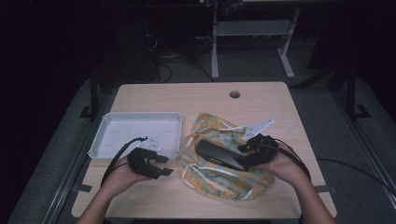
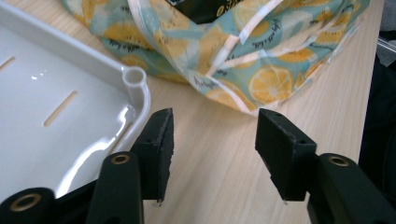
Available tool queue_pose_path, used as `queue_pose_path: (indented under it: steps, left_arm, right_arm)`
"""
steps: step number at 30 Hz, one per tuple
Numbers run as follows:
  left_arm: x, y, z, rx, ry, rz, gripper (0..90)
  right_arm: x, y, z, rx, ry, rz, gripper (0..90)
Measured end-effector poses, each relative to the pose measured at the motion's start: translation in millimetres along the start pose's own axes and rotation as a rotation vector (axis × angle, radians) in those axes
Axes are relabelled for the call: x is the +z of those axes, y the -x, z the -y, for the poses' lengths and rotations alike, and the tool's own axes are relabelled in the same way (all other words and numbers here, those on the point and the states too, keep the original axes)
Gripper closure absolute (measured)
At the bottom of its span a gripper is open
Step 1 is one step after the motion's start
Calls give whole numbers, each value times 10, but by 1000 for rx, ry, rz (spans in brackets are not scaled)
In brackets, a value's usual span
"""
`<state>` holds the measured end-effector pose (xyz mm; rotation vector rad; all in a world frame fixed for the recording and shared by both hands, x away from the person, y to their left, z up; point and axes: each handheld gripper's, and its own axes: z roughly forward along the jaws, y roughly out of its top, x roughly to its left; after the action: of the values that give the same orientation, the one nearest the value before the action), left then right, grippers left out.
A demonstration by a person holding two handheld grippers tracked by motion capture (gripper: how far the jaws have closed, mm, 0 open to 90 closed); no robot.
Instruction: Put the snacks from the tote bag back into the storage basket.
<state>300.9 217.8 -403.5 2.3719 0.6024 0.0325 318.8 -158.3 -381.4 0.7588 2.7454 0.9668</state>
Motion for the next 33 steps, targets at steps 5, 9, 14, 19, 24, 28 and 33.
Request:
queue_pose_path:
  steps: [5,9,14,19,24,28,33]
  left_arm:
    - [11,-17,29,7,11,0,420]
    - [35,-7,37,25,0,4,406]
    - [67,3,55,29,-11,8,405]
    - [74,10,52,29,-11,8,406]
    - [78,23,71,34,-19,7,406]
    - [81,25,71,30,-20,9,406]
    - [86,32,71,31,-20,11,406]
  right_arm:
    - [102,23,-61,-1,-8,-19,517]
    - [171,7,-45,-19,-20,-25,495]
    - [213,3,-41,-38,-29,-30,477]
    - [255,6,-44,-49,-40,-26,463]
    - [286,10,-48,-66,-52,-16,427]
    - [315,12,-42,-64,-69,-7,417]
    - [360,12,-31,-61,-71,-6,409]
